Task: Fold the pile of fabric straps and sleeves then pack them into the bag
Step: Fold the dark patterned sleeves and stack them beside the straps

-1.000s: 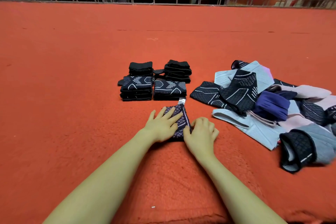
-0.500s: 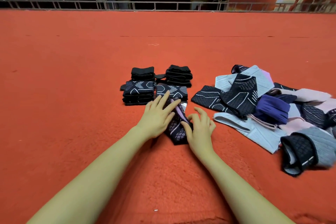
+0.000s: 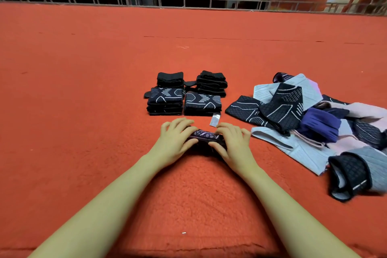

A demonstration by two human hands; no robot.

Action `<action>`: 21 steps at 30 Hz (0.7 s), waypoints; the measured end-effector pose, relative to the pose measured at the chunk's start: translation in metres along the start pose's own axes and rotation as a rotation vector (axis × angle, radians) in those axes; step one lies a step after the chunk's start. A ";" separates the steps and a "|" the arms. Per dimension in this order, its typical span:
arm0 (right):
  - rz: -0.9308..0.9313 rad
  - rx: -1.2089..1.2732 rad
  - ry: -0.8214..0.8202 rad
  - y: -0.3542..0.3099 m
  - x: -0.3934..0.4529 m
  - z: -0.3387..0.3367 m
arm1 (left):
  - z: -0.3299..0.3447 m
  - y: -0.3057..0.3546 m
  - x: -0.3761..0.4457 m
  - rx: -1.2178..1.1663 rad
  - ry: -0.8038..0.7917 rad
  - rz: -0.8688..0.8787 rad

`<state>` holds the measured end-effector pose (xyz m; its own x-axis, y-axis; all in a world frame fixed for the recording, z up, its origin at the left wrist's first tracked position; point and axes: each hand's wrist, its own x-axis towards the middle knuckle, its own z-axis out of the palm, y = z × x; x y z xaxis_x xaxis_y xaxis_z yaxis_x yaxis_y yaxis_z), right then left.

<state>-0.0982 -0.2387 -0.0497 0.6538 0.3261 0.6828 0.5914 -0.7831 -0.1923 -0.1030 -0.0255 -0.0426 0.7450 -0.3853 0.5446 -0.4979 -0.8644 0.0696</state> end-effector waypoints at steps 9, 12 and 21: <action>0.068 0.142 -0.001 -0.005 -0.010 -0.006 | 0.001 0.009 -0.005 -0.117 0.152 0.009; 0.092 0.120 0.089 -0.005 0.001 -0.004 | 0.000 0.009 0.002 -0.119 0.249 -0.022; 0.093 0.035 0.294 0.014 0.081 0.008 | -0.004 -0.011 0.067 0.033 0.447 -0.085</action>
<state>-0.0330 -0.2184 -0.0028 0.5440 0.0826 0.8350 0.5551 -0.7817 -0.2844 -0.0492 -0.0407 -0.0031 0.5141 -0.1410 0.8461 -0.4232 -0.8997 0.1072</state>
